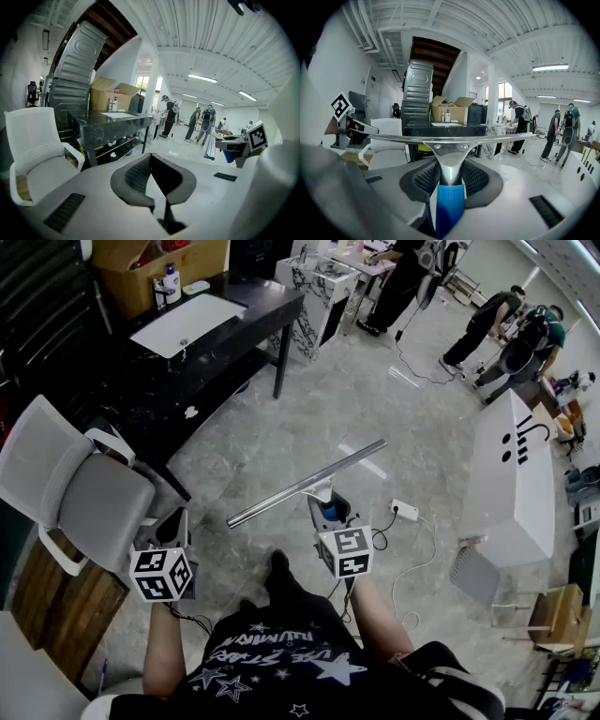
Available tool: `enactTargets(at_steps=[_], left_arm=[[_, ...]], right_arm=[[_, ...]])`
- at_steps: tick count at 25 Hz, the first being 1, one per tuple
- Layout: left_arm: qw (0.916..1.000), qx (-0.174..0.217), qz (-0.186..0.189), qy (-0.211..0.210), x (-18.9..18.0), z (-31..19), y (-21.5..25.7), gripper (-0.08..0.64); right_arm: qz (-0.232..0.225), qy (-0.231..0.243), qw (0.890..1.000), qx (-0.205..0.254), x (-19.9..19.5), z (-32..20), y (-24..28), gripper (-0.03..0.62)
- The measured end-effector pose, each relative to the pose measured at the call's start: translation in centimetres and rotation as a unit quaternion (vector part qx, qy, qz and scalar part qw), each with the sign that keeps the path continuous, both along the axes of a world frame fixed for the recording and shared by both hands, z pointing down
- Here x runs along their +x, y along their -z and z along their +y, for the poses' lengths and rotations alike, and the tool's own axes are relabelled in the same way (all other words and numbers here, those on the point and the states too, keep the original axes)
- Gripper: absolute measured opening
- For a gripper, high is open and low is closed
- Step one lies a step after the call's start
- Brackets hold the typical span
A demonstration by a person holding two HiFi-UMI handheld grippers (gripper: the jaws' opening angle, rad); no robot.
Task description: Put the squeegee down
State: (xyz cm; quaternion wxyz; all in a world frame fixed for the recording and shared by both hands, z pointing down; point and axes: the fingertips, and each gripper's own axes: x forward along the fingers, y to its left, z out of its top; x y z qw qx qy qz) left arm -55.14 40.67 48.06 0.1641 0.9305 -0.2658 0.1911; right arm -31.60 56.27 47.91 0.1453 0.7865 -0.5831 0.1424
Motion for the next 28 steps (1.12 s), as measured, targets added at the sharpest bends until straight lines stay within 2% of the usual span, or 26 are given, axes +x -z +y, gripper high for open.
enactTargets(at_steps=[6, 11, 17, 22, 28], left_arm=[[0.9998, 0.010, 0.004, -0.015, -2.5, 1.8, 0.6, 0.020], [0.9998, 0.011, 0.008, -0.016, -4.1, 2.8, 0.7, 0.020], [0.9997, -0.012, 0.012, -0.015, -5.6, 3.9, -0.8, 0.020], [0.9998, -0.003, 0.014, -0.011, -4.8, 2.7, -0.1, 0.020], [0.9999, 0.000, 0.004, -0.010, -1.4, -0.7, -0.2, 0.020]], right_arm=[[0.001, -0.009, 1.000, -0.002, -3.3, 1.9, 0.2, 0.147], [0.008, 0.004, 1.000, -0.002, -5.1, 2.0, 0.6, 0.147], [0.001, 0.019, 1.000, -0.005, -7.0, 0.8, 0.3, 0.147], [0.004, 0.022, 1.000, 0.004, -5.8, 0.4, 0.9, 0.147], [-0.012, 0.012, 1.000, 0.006, -1.3, -2.8, -0.8, 0.147]])
